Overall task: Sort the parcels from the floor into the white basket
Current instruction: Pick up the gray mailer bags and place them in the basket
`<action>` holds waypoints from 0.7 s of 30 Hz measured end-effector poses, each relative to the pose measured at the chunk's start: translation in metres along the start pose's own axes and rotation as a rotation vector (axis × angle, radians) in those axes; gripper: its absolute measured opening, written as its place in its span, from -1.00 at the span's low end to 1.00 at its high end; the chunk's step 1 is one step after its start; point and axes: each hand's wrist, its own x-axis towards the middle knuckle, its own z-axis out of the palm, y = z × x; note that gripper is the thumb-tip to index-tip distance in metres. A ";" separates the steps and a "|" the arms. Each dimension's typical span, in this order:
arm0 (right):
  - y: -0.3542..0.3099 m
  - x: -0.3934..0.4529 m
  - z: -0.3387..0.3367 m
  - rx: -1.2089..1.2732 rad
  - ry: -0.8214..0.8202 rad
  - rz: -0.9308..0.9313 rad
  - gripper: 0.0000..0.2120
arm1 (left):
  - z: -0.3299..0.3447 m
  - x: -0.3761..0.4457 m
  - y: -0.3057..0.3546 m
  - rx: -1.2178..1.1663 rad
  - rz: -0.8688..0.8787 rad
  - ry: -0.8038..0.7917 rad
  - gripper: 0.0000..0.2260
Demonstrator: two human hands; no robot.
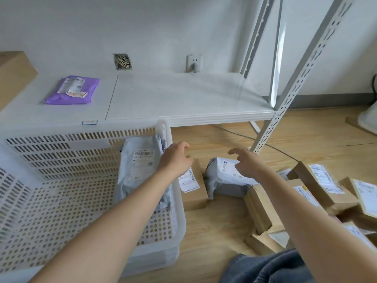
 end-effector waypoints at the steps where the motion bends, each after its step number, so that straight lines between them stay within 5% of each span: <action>1: 0.008 0.002 -0.001 0.010 -0.002 0.019 -0.52 | 0.006 0.003 0.004 0.011 0.004 -0.016 -0.65; 7: 0.051 0.023 0.011 0.044 -0.004 0.123 -0.51 | 0.044 0.030 0.022 0.068 -0.014 -0.116 -0.64; 21: 0.100 0.089 0.120 0.609 -0.138 0.512 -0.47 | 0.132 0.109 0.011 0.192 -0.110 -0.394 -0.65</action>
